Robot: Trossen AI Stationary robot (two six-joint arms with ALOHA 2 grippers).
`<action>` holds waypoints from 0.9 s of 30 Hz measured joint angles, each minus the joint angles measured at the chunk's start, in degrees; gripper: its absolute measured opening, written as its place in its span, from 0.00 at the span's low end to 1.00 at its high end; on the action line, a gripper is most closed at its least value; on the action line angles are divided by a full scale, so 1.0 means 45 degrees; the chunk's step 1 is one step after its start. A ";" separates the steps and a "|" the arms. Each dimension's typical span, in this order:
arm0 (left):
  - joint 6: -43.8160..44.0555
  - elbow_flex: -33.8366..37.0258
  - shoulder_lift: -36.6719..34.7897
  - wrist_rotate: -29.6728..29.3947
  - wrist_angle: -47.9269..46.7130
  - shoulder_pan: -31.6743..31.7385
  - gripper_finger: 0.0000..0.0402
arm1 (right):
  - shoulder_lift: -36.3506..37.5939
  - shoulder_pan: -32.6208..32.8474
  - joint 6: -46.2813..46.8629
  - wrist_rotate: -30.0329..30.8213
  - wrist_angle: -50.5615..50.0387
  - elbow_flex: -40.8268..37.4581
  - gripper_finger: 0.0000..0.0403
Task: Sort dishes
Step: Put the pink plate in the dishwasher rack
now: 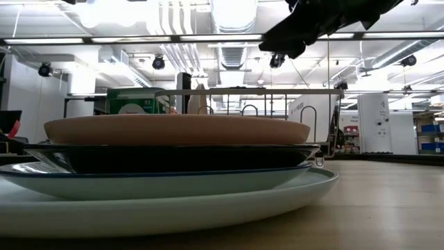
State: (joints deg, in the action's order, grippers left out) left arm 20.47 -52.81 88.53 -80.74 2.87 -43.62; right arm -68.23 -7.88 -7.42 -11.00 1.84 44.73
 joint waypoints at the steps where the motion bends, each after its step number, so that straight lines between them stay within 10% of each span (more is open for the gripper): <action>1: -0.0006 0.0004 0.0088 0.0257 0.0111 0.0000 0.00 | -0.0010 0.0000 0.0052 0.0003 -0.0112 0.0000 0.53; 8: 0.0021 0.0004 0.0524 0.3073 0.0545 0.0000 0.00 | -0.0014 0.0029 0.0725 -0.0228 -0.2577 0.0005 0.53; 14: -0.0028 0.0004 0.1080 0.4781 0.0806 -0.0010 0.00 | 0.0024 0.0937 0.0866 -0.3147 -0.3991 -0.0747 0.53; 27: 0.0604 0.0004 0.1912 0.5841 -0.0632 -0.0088 0.00 | -0.1035 0.3359 0.4215 -0.0141 0.1530 -0.1471 0.51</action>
State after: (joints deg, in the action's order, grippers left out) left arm 23.19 -52.80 97.13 -54.45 0.03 -44.01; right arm -72.89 7.24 11.54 -11.64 8.73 38.11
